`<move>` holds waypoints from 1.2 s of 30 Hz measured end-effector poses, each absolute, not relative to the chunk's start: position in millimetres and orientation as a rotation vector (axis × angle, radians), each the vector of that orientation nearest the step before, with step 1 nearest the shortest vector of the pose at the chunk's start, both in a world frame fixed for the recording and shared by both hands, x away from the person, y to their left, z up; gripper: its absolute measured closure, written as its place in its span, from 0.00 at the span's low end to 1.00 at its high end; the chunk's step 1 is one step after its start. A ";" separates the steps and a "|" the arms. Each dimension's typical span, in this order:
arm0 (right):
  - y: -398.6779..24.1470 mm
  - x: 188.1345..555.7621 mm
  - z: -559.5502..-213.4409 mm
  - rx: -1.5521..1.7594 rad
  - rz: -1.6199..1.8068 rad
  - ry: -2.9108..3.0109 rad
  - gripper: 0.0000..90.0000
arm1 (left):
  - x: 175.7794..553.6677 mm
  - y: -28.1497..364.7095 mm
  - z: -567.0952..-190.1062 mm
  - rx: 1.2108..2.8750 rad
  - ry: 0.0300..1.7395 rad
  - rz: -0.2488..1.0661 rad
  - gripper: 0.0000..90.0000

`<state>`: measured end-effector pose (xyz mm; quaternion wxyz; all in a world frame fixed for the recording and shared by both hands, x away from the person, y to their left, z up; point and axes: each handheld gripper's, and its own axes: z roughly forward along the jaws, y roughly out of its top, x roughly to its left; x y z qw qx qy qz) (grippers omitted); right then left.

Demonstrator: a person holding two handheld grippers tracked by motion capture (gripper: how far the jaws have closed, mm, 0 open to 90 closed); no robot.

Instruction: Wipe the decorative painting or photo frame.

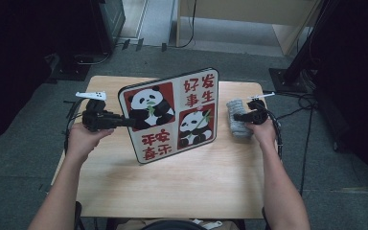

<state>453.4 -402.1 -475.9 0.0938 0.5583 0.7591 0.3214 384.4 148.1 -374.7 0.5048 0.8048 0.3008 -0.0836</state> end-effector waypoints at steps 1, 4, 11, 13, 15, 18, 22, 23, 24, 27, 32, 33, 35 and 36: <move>-402.9 455.2 -477.8 1.651 0.949 2.252 0.75 | 384.3 148.1 -374.7 1.942 0.727 -0.201 0.84; -403.1 458.4 -482.3 1.662 0.944 2.240 0.75 | 384.1 148.1 -374.6 1.941 0.728 -0.199 0.84; -405.2 461.1 -490.9 1.654 0.925 2.221 0.73 | 383.4 147.9 -374.4 1.942 0.729 -0.193 0.84; -405.2 461.1 -490.9 1.656 0.927 2.218 0.71 | 383.2 147.9 -374.4 1.942 0.729 -0.191 0.84; -405.0 461.3 -490.9 1.655 0.935 2.222 0.63 | 383.4 148.0 -374.4 1.942 0.728 -0.192 0.83; -404.2 462.0 -491.3 1.661 0.937 2.231 0.55 | 383.4 148.1 -374.6 1.942 0.729 -0.192 0.83; -403.1 463.1 -487.8 1.658 0.940 2.239 0.40 | 382.2 148.2 -373.9 1.951 0.733 -0.179 0.83; -402.6 462.9 -486.6 1.663 0.942 2.236 0.37 | 382.1 148.4 -373.9 1.952 0.735 -0.178 0.82; -402.3 462.7 -485.5 1.662 0.944 2.234 0.35 | 382.1 148.5 -374.0 1.952 0.737 -0.176 0.81; -401.4 460.8 -480.9 1.667 0.947 2.219 0.33 | 382.4 149.5 -374.5 1.955 0.748 -0.165 0.79; -401.7 458.0 -474.2 1.660 0.944 2.195 0.32 | 382.8 151.5 -375.9 1.966 0.768 -0.147 0.73; -402.7 456.6 -472.7 1.664 0.955 2.180 0.32 | 382.8 151.6 -376.0 1.968 0.770 -0.143 0.72; -404.7 454.1 -470.7 1.671 0.950 2.166 0.32 | 383.9 152.8 -376.9 1.969 0.782 -0.136 0.68; -405.7 452.9 -469.7 1.673 0.953 2.161 0.32 | 384.3 153.2 -377.2 1.968 0.787 -0.136 0.67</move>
